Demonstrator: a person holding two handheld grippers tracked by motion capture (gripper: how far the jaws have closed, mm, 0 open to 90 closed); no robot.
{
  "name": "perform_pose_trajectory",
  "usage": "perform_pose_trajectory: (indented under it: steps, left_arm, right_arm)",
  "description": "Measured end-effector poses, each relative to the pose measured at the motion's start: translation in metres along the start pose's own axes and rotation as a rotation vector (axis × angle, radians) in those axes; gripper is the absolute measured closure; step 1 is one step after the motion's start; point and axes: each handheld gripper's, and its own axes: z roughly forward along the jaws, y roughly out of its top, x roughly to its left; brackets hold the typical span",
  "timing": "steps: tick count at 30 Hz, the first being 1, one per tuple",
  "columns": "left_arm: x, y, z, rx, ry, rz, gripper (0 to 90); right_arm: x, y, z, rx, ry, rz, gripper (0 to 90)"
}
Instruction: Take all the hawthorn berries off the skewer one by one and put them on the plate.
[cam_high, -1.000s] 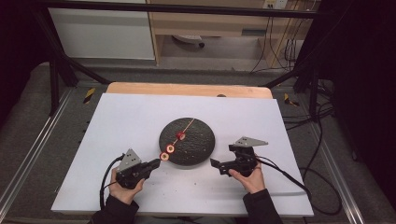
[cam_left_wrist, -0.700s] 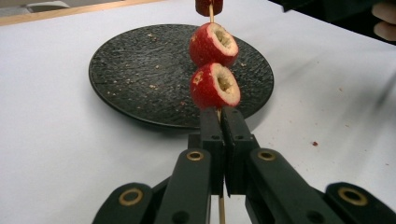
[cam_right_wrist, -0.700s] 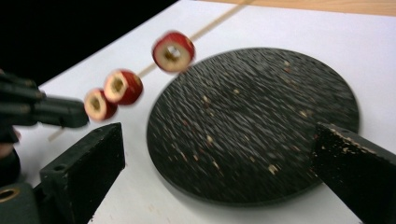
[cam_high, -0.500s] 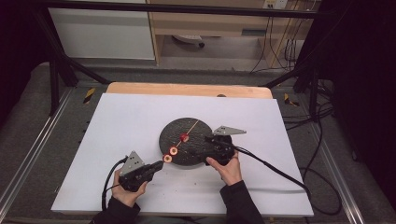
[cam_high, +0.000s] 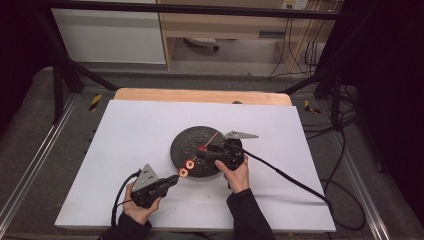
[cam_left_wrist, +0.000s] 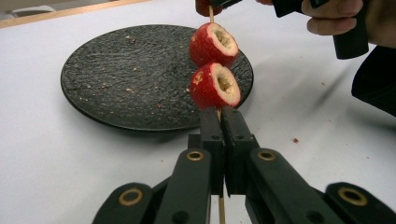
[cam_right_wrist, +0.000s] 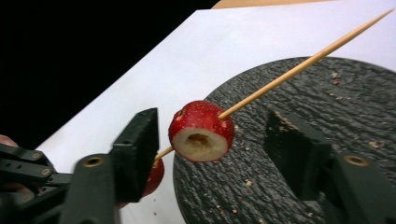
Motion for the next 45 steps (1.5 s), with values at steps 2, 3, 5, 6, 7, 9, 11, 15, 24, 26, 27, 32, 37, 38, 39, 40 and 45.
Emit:
perform_pose_trajectory:
  steps: [2, 3, 5, 6, 7, 9, 11, 15, 24, 26, 27, 32, 37, 38, 39, 40, 45]
  left_arm:
    - [0.0, 0.0, 0.0, 0.0, -0.001, 0.001, 88.0]
    - [-0.001, -0.001, 0.001, 0.0, 0.0, 0.002, 88.1]
    - [-0.001, -0.001, 0.001, -0.003, -0.002, 0.005, 88.1]
    - [-0.002, -0.001, 0.001, -0.003, -0.004, 0.007, 88.1]
    - [-0.002, 0.0, 0.001, -0.004, -0.004, 0.009, 88.1]
    - [-0.003, 0.0, 0.001, -0.005, -0.004, 0.009, 88.1]
    - [-0.003, -0.001, 0.001, -0.008, -0.005, 0.009, 88.0]
    - [-0.003, -0.001, 0.0, -0.009, -0.006, 0.009, 88.1]
    - [-0.003, 0.001, -0.003, -0.029, -0.007, 0.014, 88.1]
    - [-0.003, 0.001, -0.003, -0.032, -0.007, 0.016, 88.1]
    - [-0.003, 0.001, -0.003, -0.032, -0.007, 0.016, 88.1]
    - [-0.003, 0.002, -0.005, -0.046, -0.007, 0.015, 88.0]
    - [-0.003, 0.002, -0.005, -0.05, -0.01, 0.019, 88.1]
    - [-0.003, 0.002, -0.005, -0.05, -0.01, 0.019, 88.1]
    - [-0.003, 0.002, -0.006, -0.05, -0.009, 0.019, 88.1]
    - [-0.003, 0.002, -0.006, -0.05, -0.009, 0.019, 88.1]
    - [-0.002, 0.002, -0.007, -0.052, -0.007, 0.015, 88.0]
  right_arm:
    - [0.0, 0.0, 0.0, 0.001, 0.006, 0.002, 44.5]
    - [0.0, 0.0, 0.001, 0.002, 0.009, 0.006, 46.4]
    - [-0.001, 0.001, 0.0, 0.004, 0.013, 0.014, 50.5]
    - [-0.001, 0.001, -0.001, 0.003, 0.016, 0.018, 52.7]
    - [-0.001, 0.002, -0.001, 0.005, 0.023, 0.022, 54.9]
    - [-0.001, 0.003, -0.002, 0.008, 0.03, 0.029, 58.3]
    - [0.0, 0.003, -0.003, 0.009, 0.033, 0.033, 58.8]
    - [-0.001, 0.005, -0.005, 0.003, 0.023, 0.035, 59.0]
    - [-0.005, 0.019, -0.015, -0.031, -0.001, 0.037, 59.2]
    - [-0.007, 0.022, -0.017, -0.035, -0.009, 0.034, 59.2]
    - [-0.008, 0.024, -0.019, -0.041, -0.011, 0.033, 59.3]
    - [-0.015, 0.037, -0.027, -0.063, -0.036, 0.034, 59.3]
    - [-0.021, 0.048, -0.035, -0.08, -0.059, 0.027, 59.4]
    - [-0.022, 0.05, -0.036, -0.083, -0.066, 0.027, 59.3]
    - [-0.024, 0.051, -0.037, -0.085, -0.068, 0.025, 59.4]
    - [-0.025, 0.053, -0.038, -0.089, -0.07, 0.025, 59.3]
    - [-0.033, 0.062, -0.043, -0.105, -0.098, 0.026, 59.4]
